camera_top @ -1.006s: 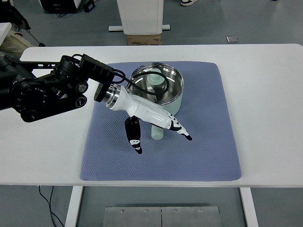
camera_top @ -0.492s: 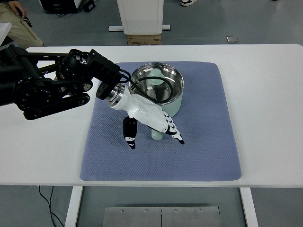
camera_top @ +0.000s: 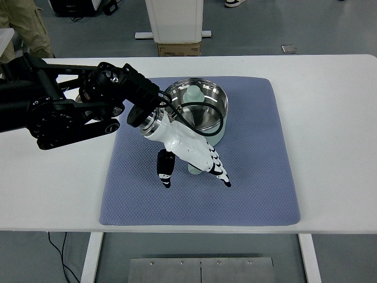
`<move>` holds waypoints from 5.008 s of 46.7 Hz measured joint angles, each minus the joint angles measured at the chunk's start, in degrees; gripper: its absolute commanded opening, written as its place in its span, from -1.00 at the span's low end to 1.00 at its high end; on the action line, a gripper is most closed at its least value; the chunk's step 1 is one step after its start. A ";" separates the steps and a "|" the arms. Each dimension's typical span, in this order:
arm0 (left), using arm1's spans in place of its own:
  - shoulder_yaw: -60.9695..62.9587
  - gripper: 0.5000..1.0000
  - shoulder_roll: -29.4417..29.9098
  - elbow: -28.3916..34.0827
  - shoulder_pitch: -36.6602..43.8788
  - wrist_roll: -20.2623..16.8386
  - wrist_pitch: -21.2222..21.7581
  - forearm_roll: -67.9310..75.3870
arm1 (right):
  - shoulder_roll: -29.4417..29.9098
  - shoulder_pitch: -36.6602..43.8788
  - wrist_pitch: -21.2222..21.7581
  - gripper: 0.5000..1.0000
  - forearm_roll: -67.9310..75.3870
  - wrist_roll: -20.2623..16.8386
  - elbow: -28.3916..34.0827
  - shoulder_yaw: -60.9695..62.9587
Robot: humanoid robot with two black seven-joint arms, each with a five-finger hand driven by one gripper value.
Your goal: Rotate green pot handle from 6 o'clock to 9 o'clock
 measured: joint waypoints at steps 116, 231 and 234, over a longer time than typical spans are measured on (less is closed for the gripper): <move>8.86 1.00 0.39 -0.34 -7.00 0.00 -8.02 22.06 | 0.00 0.00 0.00 1.00 0.00 0.00 0.00 0.00; 15.36 1.00 -0.30 10.48 -8.89 0.00 -11.88 26.60 | 0.00 0.00 0.00 1.00 0.00 0.00 0.00 0.00; 15.36 1.00 -0.28 10.86 -8.77 0.00 -11.89 26.60 | 0.00 0.00 0.00 1.00 0.00 0.00 0.00 0.00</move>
